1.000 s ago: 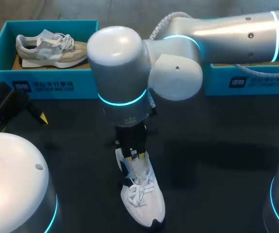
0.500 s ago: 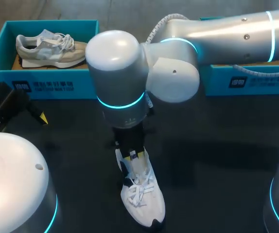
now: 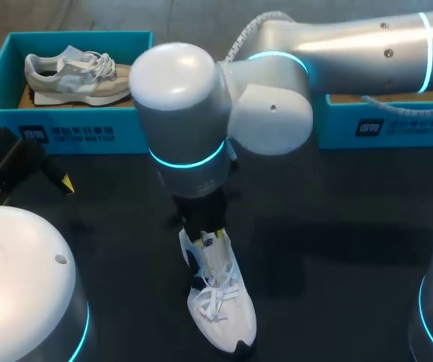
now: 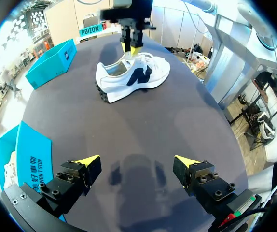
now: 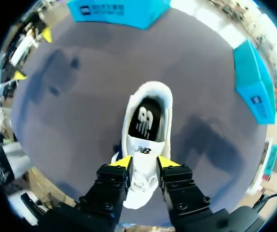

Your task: Take the shoe out of the shoebox, open the shoe tongue, remove and reinsert the insole, then place the shoe into the shoebox

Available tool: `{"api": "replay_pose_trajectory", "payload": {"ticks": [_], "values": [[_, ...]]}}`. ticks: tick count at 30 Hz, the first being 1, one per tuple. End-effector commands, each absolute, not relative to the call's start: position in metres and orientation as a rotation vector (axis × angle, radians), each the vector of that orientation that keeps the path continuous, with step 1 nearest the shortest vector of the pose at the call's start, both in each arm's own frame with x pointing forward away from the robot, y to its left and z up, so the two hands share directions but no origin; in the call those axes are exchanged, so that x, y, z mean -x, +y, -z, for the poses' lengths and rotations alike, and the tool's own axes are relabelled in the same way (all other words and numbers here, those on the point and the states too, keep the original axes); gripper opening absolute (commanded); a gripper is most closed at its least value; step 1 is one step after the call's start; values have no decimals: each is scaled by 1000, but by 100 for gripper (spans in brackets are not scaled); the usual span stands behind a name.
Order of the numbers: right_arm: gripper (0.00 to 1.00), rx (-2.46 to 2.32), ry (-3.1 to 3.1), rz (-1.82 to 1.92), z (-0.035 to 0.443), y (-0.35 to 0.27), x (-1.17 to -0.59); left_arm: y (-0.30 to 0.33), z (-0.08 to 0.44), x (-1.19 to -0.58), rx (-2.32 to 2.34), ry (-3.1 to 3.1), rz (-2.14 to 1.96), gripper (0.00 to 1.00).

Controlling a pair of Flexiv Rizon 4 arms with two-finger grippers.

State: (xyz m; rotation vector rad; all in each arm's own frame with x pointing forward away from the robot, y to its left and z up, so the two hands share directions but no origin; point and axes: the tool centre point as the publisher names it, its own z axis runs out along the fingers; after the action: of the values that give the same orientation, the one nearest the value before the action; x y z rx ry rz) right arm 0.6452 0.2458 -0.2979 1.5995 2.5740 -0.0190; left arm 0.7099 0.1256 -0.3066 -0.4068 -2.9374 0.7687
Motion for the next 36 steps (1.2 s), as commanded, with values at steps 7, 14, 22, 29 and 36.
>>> {"api": "replay_pose_trajectory", "payload": {"ticks": [7, 14, 22, 29, 36], "values": [[100, -1191, 2744, -79, 254, 237, -651, 126, 306, -709, 407, -2939, -765, 100], [100, -696, 2968, -45, 246, 239, -662, 126, 306, -709, 407, -2939, -765, 100], [100, -290, 3057, -188, 239, 238, -665, 126, 306, -709, 407, -2939, -765, 100], [100, -290, 3057, -188, 239, 238, -665, 126, 306, -709, 407, -2939, -765, 100], [100, -76, 3071, -149, 249, 258, -678, 126, 306, -709, 407, -2939, -765, 100]]}}
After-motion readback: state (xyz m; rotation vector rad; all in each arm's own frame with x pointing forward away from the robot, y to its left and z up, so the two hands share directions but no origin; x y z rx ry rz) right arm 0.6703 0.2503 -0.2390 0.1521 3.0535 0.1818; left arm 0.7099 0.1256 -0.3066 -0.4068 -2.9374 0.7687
